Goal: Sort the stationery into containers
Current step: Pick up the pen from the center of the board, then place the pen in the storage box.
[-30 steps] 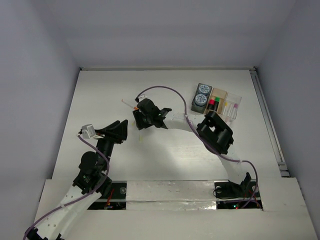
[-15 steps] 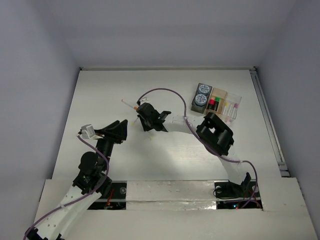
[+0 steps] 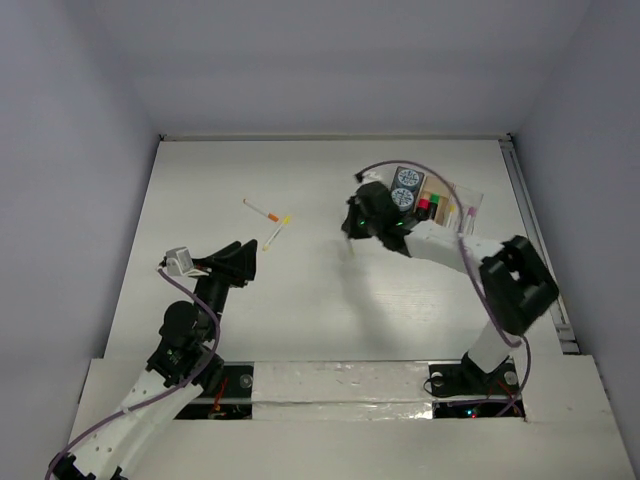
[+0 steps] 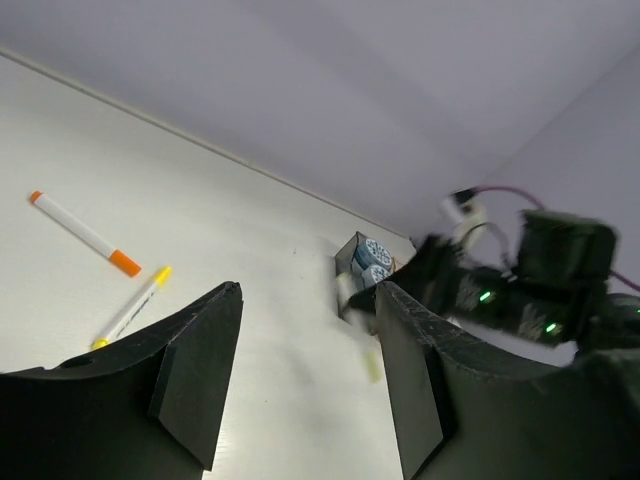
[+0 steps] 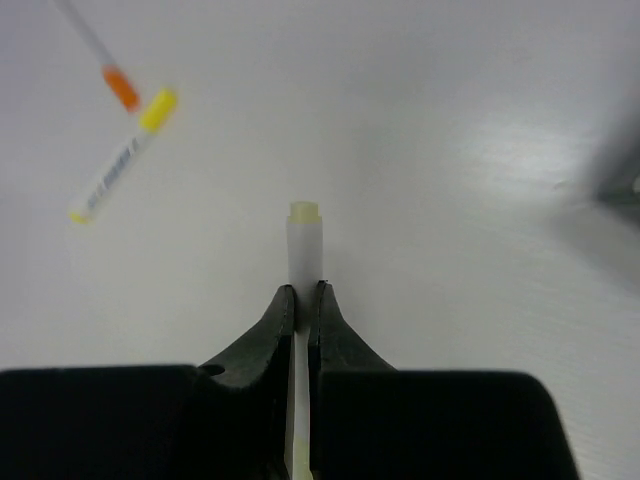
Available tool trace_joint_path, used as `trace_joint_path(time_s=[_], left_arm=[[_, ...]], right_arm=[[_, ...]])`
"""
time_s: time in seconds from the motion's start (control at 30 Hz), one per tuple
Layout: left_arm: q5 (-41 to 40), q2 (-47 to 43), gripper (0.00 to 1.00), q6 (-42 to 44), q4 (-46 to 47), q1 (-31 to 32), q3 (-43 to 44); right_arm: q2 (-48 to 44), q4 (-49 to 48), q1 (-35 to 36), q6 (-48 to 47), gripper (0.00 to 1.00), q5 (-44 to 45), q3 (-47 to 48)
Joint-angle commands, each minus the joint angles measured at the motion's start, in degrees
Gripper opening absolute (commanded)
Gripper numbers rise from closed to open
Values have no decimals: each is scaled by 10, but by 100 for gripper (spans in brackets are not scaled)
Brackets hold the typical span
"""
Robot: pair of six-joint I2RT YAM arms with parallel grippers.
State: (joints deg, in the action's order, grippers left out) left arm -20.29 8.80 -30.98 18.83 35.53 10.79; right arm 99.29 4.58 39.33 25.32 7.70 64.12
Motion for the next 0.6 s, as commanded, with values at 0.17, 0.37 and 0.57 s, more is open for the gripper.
trace_joint_path(time_s=[0.17,0.37,0.57], left_arm=[[20,8,52,-1,33,0,-1],[23,25,52,0,38,0,0],[26,32,52,0,45,0,-2]], right_arm=[[-165,-83,-292,17,0,-61,-86],[-129,-77,-441,3,0,-81,-87],[-90,-83,-466,-17,0,-46,-73]])
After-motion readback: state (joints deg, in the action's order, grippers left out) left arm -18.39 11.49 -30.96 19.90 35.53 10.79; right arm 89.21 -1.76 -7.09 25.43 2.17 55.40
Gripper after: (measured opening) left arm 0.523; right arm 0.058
